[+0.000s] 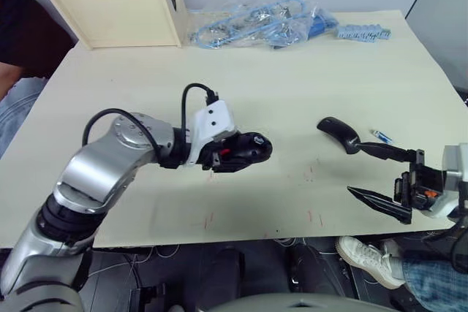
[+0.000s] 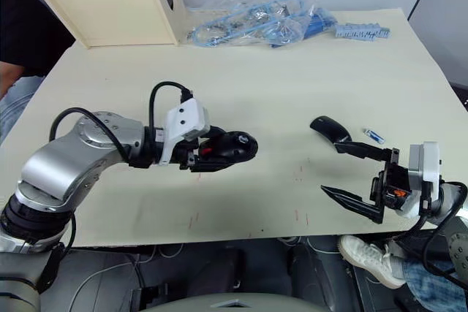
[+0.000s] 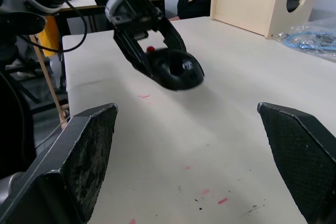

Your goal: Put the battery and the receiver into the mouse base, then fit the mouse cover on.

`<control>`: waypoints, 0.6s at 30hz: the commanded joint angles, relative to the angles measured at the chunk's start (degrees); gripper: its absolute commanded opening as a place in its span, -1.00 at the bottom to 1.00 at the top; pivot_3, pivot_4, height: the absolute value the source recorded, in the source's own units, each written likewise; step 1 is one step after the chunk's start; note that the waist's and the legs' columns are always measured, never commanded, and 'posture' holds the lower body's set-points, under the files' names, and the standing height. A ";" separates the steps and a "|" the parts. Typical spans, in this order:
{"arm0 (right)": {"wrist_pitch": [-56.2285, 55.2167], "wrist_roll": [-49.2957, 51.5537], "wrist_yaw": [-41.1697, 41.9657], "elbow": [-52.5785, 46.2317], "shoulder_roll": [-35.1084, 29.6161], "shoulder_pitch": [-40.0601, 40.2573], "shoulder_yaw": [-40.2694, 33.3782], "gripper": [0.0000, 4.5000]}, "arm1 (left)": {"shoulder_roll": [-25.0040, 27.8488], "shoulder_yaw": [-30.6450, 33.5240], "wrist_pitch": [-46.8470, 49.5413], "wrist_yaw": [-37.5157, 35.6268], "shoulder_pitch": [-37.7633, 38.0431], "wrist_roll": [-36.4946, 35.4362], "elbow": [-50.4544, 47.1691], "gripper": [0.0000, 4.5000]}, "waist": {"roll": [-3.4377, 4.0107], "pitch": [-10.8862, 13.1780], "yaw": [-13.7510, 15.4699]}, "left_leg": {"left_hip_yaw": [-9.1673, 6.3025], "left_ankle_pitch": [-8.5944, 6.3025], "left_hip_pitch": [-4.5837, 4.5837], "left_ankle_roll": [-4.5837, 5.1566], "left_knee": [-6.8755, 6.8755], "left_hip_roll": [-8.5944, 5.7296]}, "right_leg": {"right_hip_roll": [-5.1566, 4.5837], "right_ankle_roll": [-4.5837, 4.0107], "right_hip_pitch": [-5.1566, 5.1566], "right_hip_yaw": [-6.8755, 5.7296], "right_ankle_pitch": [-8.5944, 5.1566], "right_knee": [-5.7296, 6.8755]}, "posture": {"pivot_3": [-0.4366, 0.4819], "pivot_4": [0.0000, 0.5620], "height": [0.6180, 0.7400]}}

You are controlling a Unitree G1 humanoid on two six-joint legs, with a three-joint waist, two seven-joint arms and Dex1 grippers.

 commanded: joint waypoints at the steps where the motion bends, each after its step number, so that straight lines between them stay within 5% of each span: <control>1: 1.11 2.19 -0.71 -3.31 -1.30 1.58 -3.03 1.00 | -0.86 -1.60 -2.42 0.51 0.21 1.96 0.74 0.31 | 0.03 -0.02 0.15 | 0.01 0.00 0.00 0.00 0.00 0.00 | 0.00 0.00 0.00 0.01 0.00 0.00 | -0.05 -0.47 1.00; 18: 2.41 2.80 -1.63 -5.75 -2.91 7.48 -8.25 1.00 | -10.57 -11.84 -5.96 2.72 -2.75 9.84 6.11 0.31 | 0.02 -0.01 0.29 | -0.01 0.00 -0.03 0.00 0.05 -0.06 | -0.03 0.05 0.03 0.01 0.02 -0.04 | -0.05 -0.47 1.00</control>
